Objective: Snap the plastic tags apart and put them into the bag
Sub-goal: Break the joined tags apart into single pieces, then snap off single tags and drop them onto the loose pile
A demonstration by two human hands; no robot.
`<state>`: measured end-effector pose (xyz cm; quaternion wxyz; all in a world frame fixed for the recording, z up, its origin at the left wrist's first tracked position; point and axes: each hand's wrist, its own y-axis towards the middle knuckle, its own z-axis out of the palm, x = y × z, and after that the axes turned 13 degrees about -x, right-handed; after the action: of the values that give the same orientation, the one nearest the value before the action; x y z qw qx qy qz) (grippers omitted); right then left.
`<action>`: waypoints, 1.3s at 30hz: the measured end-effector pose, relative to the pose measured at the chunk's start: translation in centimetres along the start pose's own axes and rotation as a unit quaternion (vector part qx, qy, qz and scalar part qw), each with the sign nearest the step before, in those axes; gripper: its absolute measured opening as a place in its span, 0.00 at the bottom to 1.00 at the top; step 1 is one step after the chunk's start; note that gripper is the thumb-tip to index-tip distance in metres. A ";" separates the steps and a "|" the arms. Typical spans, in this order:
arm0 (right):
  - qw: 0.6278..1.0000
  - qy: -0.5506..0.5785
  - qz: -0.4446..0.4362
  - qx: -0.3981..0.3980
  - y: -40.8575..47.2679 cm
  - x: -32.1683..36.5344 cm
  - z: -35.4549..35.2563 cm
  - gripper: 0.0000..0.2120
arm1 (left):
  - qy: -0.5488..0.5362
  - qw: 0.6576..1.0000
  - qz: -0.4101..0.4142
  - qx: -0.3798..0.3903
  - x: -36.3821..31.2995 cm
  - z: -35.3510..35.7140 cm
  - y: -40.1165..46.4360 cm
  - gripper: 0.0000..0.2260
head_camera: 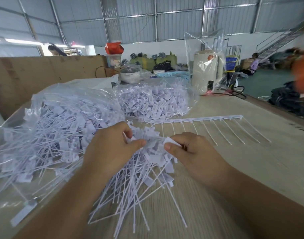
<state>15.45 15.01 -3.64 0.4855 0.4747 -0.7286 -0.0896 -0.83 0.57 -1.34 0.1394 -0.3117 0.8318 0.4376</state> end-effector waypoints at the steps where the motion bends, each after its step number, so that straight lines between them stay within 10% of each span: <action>1: 1.000 -0.025 -0.005 -0.006 0.0 0.0 0.3 0.18 | 0.008 1.000 0.005 -0.001 -0.2 0.1 -0.1 0.16; 12: 0.995 -0.104 0.008 0.008 -0.1 -1.7 1.5 0.11 | 0.040 0.973 0.180 0.142 -3.4 1.5 -2.7 0.15; 19: 0.952 -0.286 -0.011 0.105 0.5 -3.0 1.7 0.37 | 0.095 0.971 0.189 0.109 -3.5 1.9 -3.2 0.17; 39: 0.898 -0.400 0.104 0.148 1.2 -2.1 -1.8 0.17 | 0.114 0.934 0.296 0.162 -3.7 3.8 -4.4 0.20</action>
<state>16.29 17.85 -3.32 0.0834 0.3866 -0.9117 -0.1115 4.63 3.30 -4.53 -0.0439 -0.0721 0.9563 0.2799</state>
